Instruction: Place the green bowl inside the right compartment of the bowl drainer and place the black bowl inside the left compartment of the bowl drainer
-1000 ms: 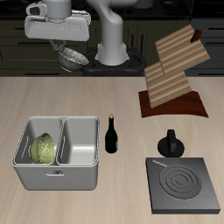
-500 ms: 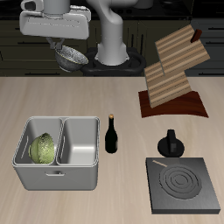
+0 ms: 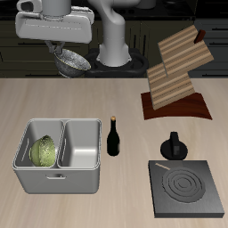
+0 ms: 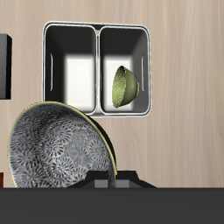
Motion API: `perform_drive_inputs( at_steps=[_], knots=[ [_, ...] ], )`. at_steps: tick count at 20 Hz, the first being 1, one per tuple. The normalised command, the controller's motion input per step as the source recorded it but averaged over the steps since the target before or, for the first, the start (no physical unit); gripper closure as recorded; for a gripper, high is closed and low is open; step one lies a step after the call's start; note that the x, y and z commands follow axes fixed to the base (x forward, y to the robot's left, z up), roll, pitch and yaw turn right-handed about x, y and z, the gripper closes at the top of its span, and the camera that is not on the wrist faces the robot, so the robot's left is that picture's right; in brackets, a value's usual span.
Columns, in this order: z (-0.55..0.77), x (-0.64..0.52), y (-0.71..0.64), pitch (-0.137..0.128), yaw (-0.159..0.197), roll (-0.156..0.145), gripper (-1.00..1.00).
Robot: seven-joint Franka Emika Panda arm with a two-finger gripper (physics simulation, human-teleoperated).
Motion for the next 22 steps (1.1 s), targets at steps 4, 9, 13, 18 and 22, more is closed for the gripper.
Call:
perform_drive_inputs(
  at_steps=[4,9,13,18,22],
  knots=[
    [0.03,0.48,0.12,0.041,-0.023,0.008,1.0],
    [-0.04,0.41,0.0,0.023,-0.006,-0.022,1.0],
    [-0.14,0.44,0.05,0.045,-0.019,-0.009,1.0],
    [-0.22,0.36,0.1,0.054,-0.001,0.013,1.0],
    [-0.16,0.17,0.1,0.029,-0.004,0.013,1.0]
  ],
)
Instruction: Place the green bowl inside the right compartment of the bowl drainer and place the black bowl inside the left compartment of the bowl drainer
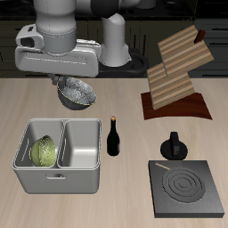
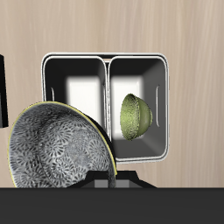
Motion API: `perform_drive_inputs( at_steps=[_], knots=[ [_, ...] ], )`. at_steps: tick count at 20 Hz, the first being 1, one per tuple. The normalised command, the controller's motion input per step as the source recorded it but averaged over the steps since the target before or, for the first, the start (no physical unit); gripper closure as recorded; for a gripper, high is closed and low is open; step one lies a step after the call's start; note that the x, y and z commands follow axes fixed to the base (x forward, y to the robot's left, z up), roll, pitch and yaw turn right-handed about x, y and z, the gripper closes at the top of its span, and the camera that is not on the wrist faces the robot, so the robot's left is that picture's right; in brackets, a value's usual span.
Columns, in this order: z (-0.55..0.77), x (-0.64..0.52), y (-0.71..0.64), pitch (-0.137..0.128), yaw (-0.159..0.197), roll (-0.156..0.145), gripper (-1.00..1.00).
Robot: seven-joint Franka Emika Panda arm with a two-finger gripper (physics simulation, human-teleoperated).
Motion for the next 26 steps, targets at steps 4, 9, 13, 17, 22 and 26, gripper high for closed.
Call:
perform_drive_inputs(
  at_steps=[4,9,13,17,22,26],
  knots=[
    [-0.17,0.13,0.04,0.029,0.004,0.009,1.0],
    [-0.25,0.12,0.04,0.03,0.023,0.013,1.0],
    [-0.32,0.07,0.01,0.043,0.01,0.015,1.0],
    [-0.31,0.05,-0.05,0.037,0.008,0.003,1.0],
    [-0.28,0.06,-0.02,0.036,0.011,0.007,1.0],
    [-0.25,0.03,0.06,0.029,0.006,0.023,1.0]
  ],
)
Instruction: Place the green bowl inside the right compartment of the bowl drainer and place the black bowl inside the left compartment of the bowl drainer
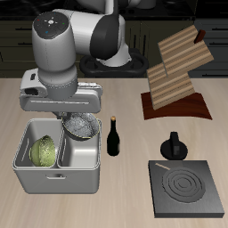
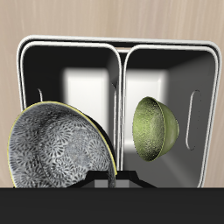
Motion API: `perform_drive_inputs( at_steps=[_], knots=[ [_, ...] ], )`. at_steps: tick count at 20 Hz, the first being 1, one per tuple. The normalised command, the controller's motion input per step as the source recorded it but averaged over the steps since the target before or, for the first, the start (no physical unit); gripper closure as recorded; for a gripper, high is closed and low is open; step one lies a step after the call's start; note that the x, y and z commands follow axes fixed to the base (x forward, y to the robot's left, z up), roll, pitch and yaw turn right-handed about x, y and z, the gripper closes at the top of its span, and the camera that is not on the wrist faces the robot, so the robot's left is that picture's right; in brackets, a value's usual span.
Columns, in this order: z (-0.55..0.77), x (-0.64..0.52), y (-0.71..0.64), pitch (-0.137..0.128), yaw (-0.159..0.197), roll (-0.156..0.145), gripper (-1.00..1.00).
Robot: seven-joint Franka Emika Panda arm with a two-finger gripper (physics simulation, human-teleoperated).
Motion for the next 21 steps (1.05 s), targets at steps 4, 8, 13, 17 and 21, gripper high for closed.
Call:
perform_drive_inputs(
  at_steps=[4,8,13,17,21],
  knots=[
    [-0.27,0.0,0.11,0.041,0.028,0.035,1.0],
    [-0.13,0.0,0.06,0.021,0.069,-0.009,1.0],
    [-0.02,-0.07,0.02,-0.011,0.036,-0.003,-1.0],
    [-0.03,-0.03,0.01,0.001,0.012,0.007,-1.0],
    [0.1,-0.14,0.03,-0.024,0.005,0.009,-1.0]
  ],
)
